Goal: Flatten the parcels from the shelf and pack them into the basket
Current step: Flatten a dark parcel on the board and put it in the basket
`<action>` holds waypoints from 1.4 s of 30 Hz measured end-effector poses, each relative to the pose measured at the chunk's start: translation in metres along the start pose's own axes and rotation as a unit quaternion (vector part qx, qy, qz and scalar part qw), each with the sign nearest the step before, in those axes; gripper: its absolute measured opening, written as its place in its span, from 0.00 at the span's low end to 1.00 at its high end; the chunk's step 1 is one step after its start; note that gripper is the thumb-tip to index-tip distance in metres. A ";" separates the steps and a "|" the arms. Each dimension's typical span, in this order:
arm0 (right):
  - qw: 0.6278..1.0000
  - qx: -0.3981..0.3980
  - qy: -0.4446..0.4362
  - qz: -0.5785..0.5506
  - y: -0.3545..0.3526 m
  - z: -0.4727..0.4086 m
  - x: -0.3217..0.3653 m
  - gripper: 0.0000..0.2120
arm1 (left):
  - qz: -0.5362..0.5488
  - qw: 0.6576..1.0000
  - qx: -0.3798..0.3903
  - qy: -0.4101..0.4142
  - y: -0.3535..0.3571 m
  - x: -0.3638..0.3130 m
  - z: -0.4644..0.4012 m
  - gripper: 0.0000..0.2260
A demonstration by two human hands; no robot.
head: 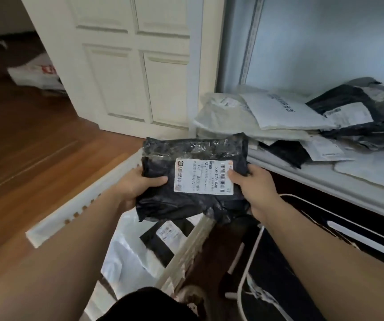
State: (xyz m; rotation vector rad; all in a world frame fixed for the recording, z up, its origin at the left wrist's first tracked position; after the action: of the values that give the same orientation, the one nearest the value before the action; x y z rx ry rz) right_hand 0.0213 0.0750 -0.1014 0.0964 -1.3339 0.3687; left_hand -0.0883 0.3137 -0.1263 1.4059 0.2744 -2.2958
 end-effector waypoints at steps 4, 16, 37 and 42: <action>0.971 0.095 -0.062 0.211 0.058 -0.018 -0.006 0.11 | 0.017 0.992 -0.117 -0.036 -0.069 0.035 -0.013 0.14; 0.678 0.368 -0.111 0.626 0.163 -0.016 -0.118 0.23 | -0.550 0.795 -0.078 -0.243 -0.123 0.170 -0.082 0.15; 0.699 0.274 -0.183 0.634 0.176 -0.026 -0.125 0.14 | -0.724 0.658 -0.159 -0.134 -0.077 0.195 -0.087 0.37; 0.711 0.265 -0.178 0.627 0.174 -0.023 -0.122 0.15 | -0.585 0.773 0.013 -0.244 -0.033 0.246 -0.075 0.57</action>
State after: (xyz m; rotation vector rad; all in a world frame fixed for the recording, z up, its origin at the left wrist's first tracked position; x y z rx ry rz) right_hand -0.0354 0.2192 -0.2489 -0.3155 -1.4641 1.9915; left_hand -0.1402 0.3086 -0.3804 0.5299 1.2176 -3.5076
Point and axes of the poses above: each hand's wrist, its own z-axis away from the middle knuckle, its own y-axis out of the palm, x = y × z, the point moved 5 cm from there along -z, towards the middle knuckle, and after that the axes turned 3 degrees about z, right-handed, at the moved point
